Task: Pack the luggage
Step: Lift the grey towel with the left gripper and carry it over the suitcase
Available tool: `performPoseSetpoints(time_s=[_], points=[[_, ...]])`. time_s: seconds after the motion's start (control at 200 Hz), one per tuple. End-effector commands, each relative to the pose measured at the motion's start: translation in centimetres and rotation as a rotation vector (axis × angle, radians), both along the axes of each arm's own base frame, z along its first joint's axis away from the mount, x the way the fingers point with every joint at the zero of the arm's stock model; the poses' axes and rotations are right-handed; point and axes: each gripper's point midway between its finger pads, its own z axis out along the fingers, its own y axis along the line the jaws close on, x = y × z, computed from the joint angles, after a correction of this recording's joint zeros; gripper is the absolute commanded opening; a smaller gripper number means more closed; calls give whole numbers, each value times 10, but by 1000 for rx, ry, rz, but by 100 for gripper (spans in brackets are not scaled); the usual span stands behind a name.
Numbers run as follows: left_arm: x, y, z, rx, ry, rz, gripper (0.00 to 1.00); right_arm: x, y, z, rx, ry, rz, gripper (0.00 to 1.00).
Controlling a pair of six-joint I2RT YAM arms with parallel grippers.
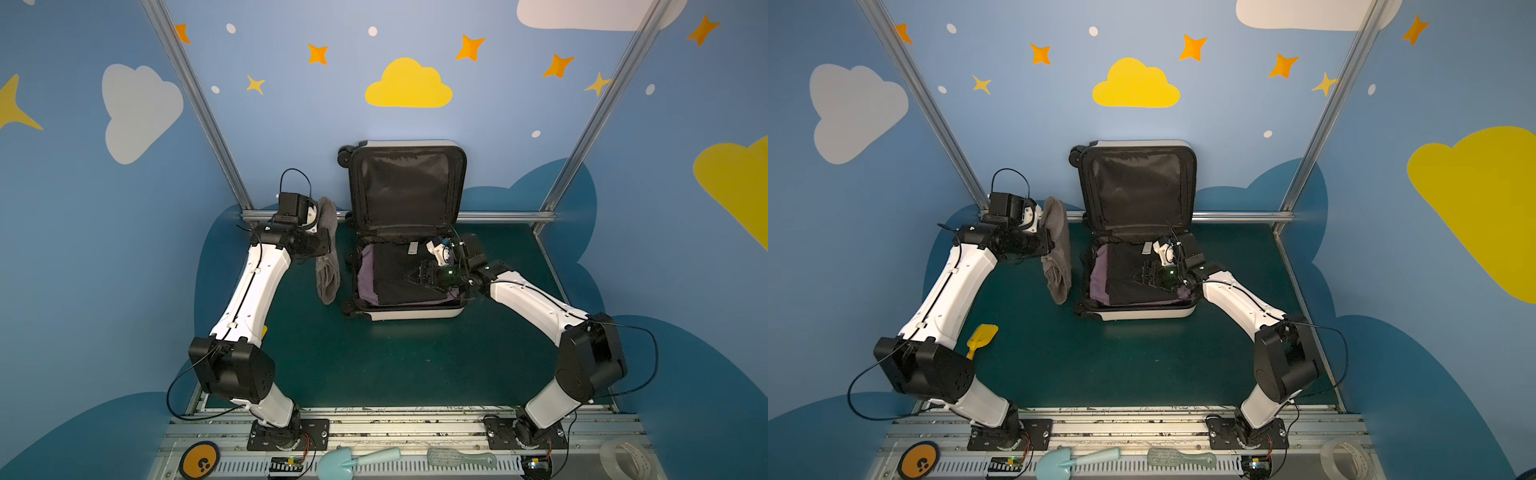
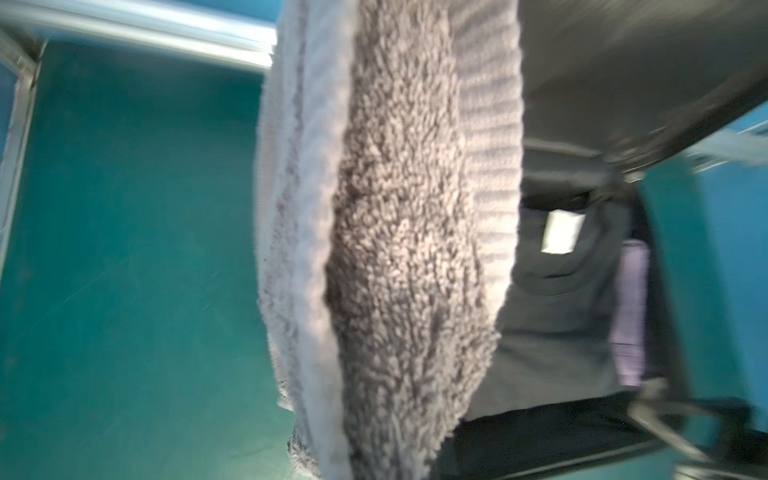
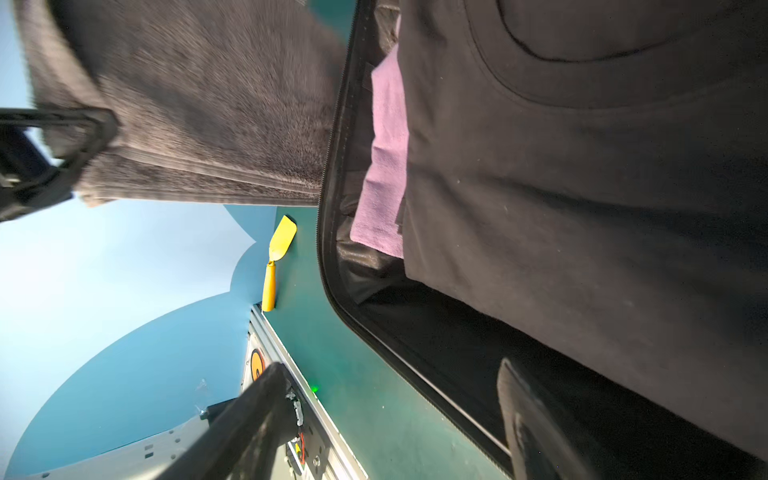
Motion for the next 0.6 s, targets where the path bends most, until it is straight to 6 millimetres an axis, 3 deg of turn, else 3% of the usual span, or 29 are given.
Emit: performPoseSetpoints(time_s=[0.0, 0.285, 0.591], points=[[3, -18, 39, -77, -80, -52, 3, 5, 5, 15, 37, -13, 16, 80], [9, -51, 101, -178, -184, -164, 3, 22, 10, 33, 148, 8, -2, 82], [10, -83, 142, -268, -255, -269, 3, 36, 16, 44, 269, 49, 0, 84]])
